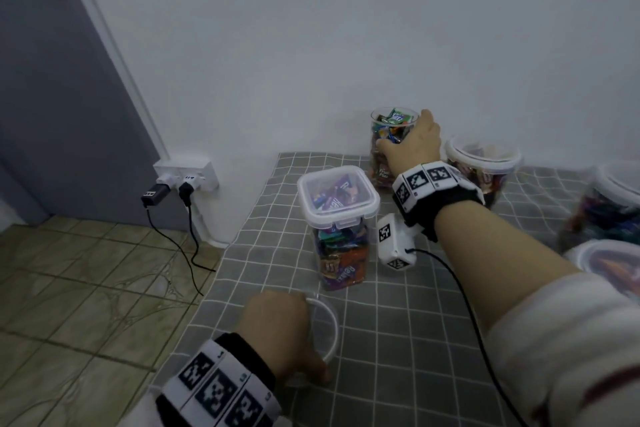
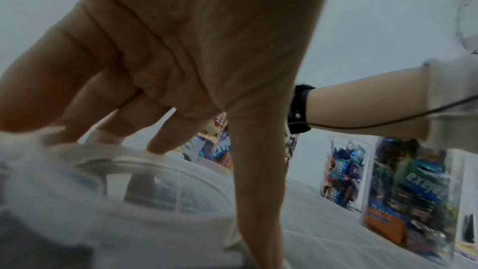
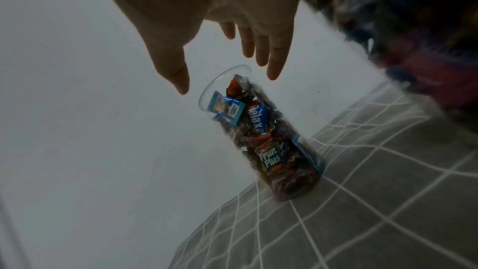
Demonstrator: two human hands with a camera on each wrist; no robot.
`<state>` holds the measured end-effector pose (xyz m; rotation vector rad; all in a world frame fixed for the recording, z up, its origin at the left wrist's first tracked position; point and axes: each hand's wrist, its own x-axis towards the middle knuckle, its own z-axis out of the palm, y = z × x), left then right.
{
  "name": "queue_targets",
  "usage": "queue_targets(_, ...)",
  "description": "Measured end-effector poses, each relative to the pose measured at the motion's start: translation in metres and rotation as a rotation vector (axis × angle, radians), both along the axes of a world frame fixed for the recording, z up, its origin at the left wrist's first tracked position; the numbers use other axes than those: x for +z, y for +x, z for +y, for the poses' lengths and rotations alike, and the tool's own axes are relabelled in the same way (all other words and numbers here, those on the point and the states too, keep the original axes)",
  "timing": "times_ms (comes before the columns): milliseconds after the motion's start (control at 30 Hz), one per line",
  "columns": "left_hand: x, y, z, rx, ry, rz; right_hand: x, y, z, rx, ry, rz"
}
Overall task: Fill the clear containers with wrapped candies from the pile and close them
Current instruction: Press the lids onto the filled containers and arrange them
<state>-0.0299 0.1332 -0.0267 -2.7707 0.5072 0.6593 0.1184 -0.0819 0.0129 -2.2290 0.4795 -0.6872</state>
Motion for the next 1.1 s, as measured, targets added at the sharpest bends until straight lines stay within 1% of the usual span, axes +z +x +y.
queue_targets(167, 0.002, 0.005, -0.005, -0.066, 0.013, -0.011, -0.001, 0.037, -0.012, -0.026, 0.144, 0.032)
queue_targets(267, 0.002, 0.008, -0.007, -0.071, 0.007, -0.009, -0.004, 0.051, -0.017, 0.03, 0.222, 0.067)
queue_targets(367, 0.001, 0.01, -0.007, -0.09, 0.006, -0.016, -0.008, 0.055, -0.02, 0.068, 0.202, 0.104)
queue_targets(467, 0.002, 0.01, -0.007, -0.105, 0.021, -0.025, -0.006, 0.051, -0.017, 0.016, 0.107, 0.124)
queue_targets(567, 0.002, 0.009, -0.007, -0.113, 0.031, -0.025, -0.002, 0.041, -0.009, -0.021, 0.021, 0.176)
queue_targets(733, 0.002, 0.007, -0.008, -0.107, 0.061, -0.04, 0.002, 0.015, -0.002, -0.042, -0.01, 0.197)
queue_targets(900, 0.001, 0.004, -0.008, -0.053, 0.044, -0.048, 0.007, -0.025, 0.009, -0.024, -0.067, 0.26)
queue_targets(1000, -0.002, -0.002, -0.006, 0.004, 0.001, -0.088, 0.014, -0.054, 0.011, -0.004, -0.051, 0.266)
queue_targets(1100, -0.001, -0.008, -0.005, 0.022, -0.03, -0.124, 0.019, -0.084, 0.011, 0.016, -0.049, 0.285)
